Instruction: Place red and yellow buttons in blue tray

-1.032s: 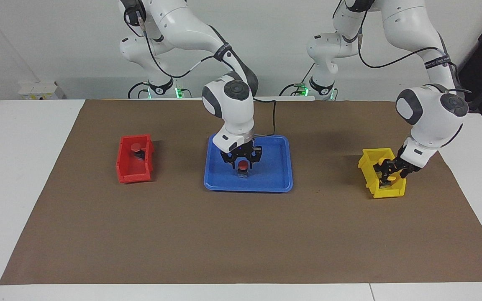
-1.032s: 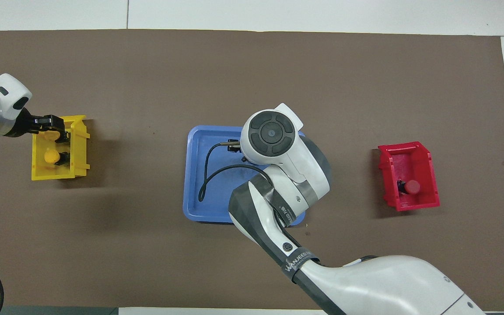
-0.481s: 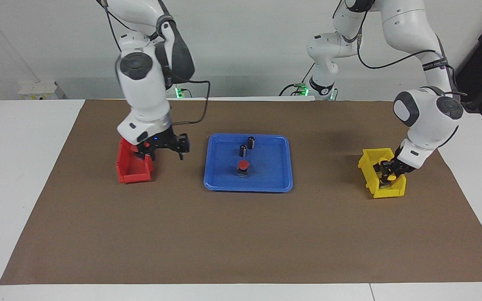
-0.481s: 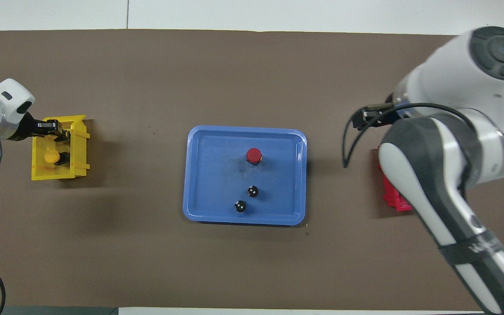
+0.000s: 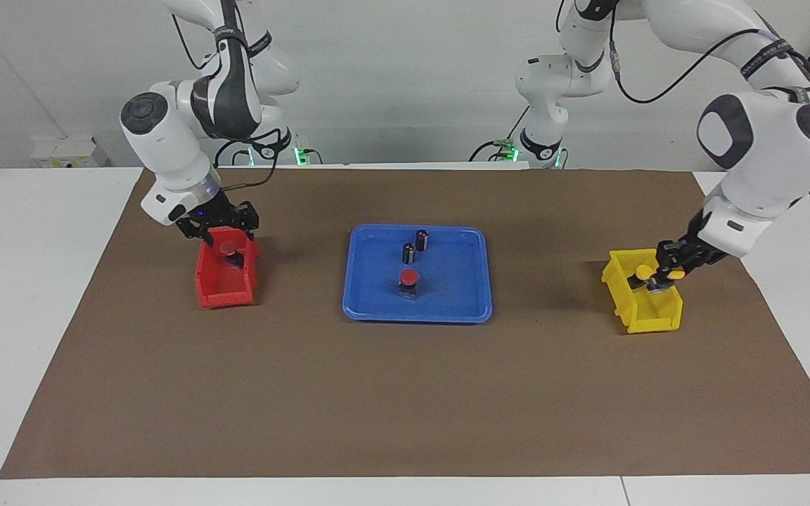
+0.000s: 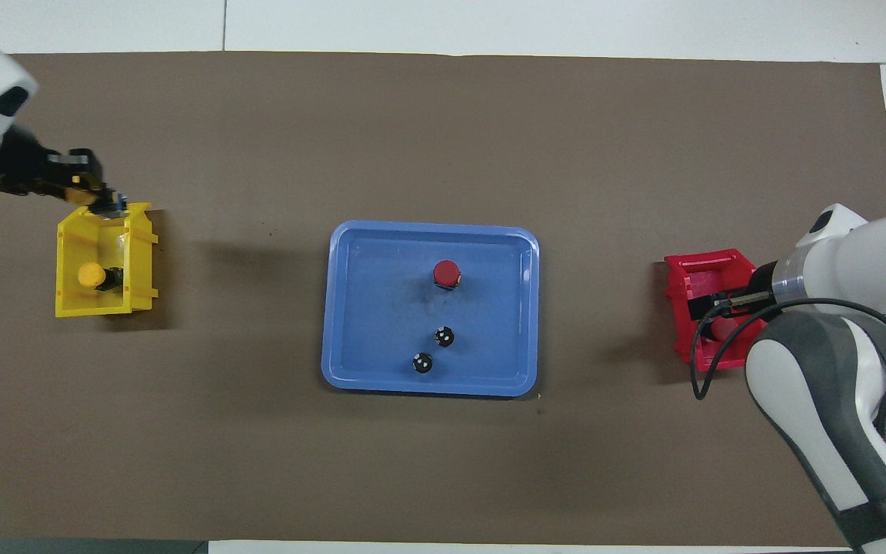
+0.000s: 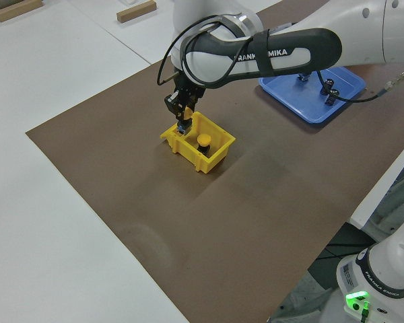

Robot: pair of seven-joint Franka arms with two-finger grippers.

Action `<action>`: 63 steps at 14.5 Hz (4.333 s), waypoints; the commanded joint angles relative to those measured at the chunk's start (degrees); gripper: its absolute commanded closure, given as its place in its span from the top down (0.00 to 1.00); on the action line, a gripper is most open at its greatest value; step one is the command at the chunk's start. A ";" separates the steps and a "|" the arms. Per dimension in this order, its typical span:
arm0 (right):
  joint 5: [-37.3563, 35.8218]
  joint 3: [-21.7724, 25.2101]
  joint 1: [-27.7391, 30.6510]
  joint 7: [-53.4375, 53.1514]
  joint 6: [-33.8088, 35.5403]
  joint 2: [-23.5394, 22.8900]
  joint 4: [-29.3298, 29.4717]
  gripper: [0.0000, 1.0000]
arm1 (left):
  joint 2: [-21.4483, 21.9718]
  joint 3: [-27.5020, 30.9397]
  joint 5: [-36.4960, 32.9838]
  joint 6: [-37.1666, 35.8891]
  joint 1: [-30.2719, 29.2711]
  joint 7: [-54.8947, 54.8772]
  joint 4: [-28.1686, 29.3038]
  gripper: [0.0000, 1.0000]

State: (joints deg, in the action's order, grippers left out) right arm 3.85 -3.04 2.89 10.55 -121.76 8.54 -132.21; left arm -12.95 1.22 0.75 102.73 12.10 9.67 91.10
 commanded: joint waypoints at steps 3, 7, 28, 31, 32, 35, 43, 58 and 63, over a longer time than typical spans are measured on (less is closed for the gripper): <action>0.99 -0.39 4.14 8.16 -8.41 2.19 -7.35 0.78 | -1.55 0.53 2.94 6.77 16.26 13.07 3.99 0.02; 0.99 -0.39 4.58 10.09 -11.22 1.23 -8.68 0.68 | -2.26 0.44 3.21 14.59 23.57 18.80 10.31 0.02; 0.29 -0.91 4.14 8.96 7.19 -5.36 8.50 0.29 | 5.11 6.51 1.19 -1.99 13.16 5.67 6.11 0.96; -0.68 -1.00 -0.05 3.45 18.10 -8.44 20.64 0.29 | 10.20 6.60 1.10 -6.30 3.85 -6.54 5.76 1.00; -2.07 -1.09 -1.47 0.03 21.26 -9.15 24.33 0.29 | 11.35 6.60 1.10 -7.36 1.28 -9.99 5.84 1.00; -4.19 -1.09 -9.90 -13.06 31.64 -15.20 39.79 0.29 | 15.30 6.51 1.10 3.98 -5.39 -16.16 16.51 1.00; -3.32 -1.35 -25.12 -38.23 5.59 -19.79 30.63 0.29 | 11.37 6.51 1.10 20.48 -9.73 -20.13 27.63 0.77; -4.20 -1.09 -27.33 -38.94 -6.05 -25.33 22.60 1.00 | 9.44 6.51 1.18 30.08 -9.82 -20.39 34.60 0.01; -4.20 -1.09 -18.99 -37.80 14.74 -20.84 39.36 1.00 | 2.06 6.16 -0.83 -0.63 -6.41 -16.29 4.49 0.01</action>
State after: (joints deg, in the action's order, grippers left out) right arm 0.23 -3.41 -19.53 -27.55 -115.94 -13.06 -100.66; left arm -5.59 8.03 2.28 114.44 3.49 -10.15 110.26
